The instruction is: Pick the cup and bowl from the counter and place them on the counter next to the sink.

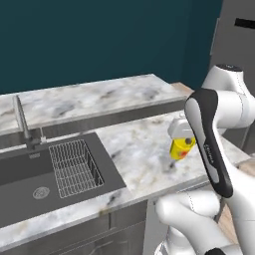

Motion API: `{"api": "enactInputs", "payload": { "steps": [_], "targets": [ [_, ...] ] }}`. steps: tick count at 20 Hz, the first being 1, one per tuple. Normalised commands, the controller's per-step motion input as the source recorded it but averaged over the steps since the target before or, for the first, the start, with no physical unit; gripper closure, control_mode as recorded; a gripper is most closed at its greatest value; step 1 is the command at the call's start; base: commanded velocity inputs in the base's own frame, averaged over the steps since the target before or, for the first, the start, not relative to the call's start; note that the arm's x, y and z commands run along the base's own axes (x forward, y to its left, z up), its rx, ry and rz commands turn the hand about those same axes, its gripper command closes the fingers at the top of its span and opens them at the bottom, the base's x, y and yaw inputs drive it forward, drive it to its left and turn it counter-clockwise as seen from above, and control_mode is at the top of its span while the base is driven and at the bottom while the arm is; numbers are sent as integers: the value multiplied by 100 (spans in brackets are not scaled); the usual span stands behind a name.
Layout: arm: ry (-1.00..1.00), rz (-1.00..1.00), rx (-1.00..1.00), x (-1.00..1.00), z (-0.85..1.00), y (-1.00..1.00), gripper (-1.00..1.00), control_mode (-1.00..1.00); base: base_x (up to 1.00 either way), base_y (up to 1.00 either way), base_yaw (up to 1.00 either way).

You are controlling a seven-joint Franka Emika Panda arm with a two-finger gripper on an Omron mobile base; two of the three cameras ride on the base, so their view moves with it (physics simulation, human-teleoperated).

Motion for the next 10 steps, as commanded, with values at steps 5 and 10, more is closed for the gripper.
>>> {"api": "enactInputs", "payload": {
  "steps": [5, 10],
  "targets": [
    [0, 0, 0, 0, 0, 0, 100, 100, 39, -5, 30],
    [0, 0, 0, 0, 0, 0, 100, 100, 14, 0, 33]
  ]
}}
